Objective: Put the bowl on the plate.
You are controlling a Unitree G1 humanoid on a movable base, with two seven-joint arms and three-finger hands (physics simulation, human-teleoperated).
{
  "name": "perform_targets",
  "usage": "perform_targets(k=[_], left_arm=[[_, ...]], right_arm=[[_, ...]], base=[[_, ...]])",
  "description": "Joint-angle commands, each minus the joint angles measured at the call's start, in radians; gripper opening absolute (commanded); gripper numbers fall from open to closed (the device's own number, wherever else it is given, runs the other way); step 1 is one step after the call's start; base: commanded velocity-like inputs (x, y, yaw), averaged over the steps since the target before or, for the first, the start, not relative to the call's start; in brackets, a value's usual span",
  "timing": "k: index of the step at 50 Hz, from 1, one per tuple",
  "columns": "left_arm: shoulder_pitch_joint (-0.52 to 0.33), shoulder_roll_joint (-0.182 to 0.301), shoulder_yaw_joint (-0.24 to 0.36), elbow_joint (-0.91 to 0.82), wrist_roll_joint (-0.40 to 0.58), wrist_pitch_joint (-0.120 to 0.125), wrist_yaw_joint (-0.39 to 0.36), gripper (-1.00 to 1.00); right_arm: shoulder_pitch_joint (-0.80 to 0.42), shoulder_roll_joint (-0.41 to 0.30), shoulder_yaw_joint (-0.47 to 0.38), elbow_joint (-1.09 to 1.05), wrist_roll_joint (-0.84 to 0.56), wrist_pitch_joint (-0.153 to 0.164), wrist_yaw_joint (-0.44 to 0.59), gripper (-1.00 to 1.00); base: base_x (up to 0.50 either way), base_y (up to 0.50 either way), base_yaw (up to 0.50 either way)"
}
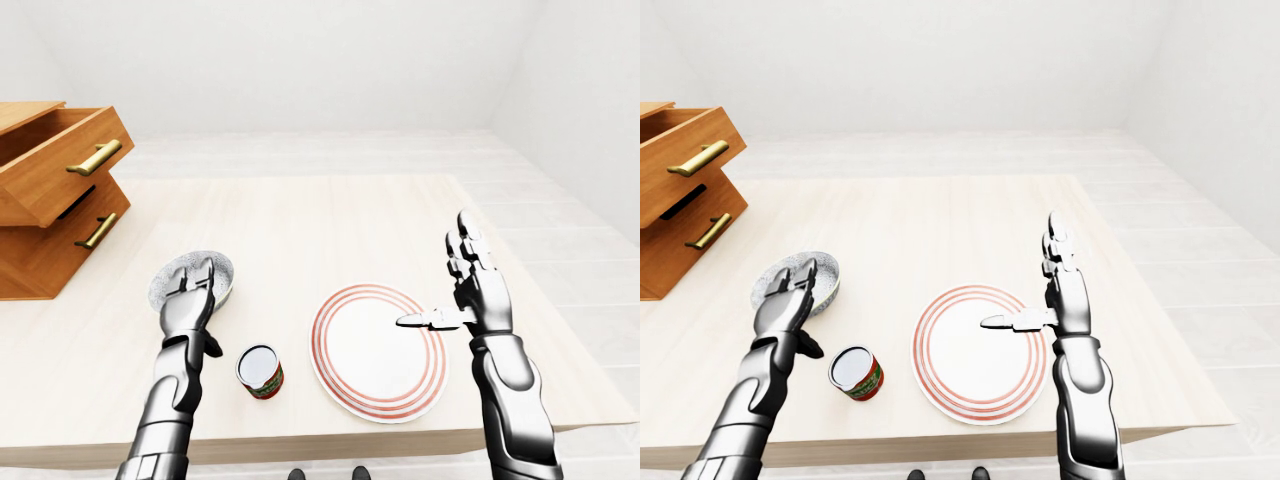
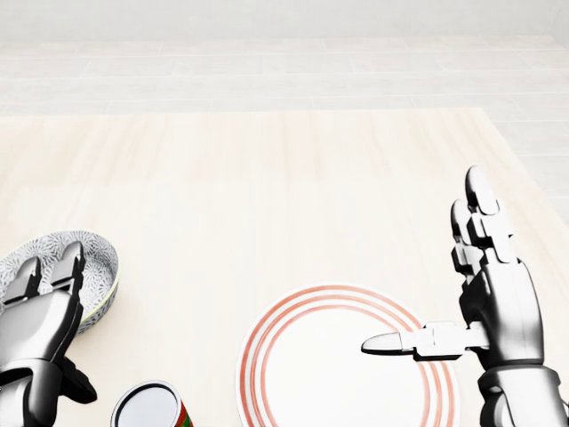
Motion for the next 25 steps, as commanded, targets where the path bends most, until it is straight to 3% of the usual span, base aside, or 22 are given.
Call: perform_targets(k=[1, 25], left_arm=[[-0.022, 0.01, -0.012, 0.068, -0.01, 0.0, 0.036, 1.0], [-0.01, 0.031, -0.014, 0.068, 0.022, 0.0, 0.013, 1.0]], right_arm=[[-0.003, -0.001, 0.0, 0.013, 0.002, 0.0, -0.001, 1.0], [0.0, 0.0, 0.008, -0.004, -0.008, 0.0, -0.005, 1.0]], base=[[0.0, 0.0, 0.0], [0.0, 0.0, 0.0]])
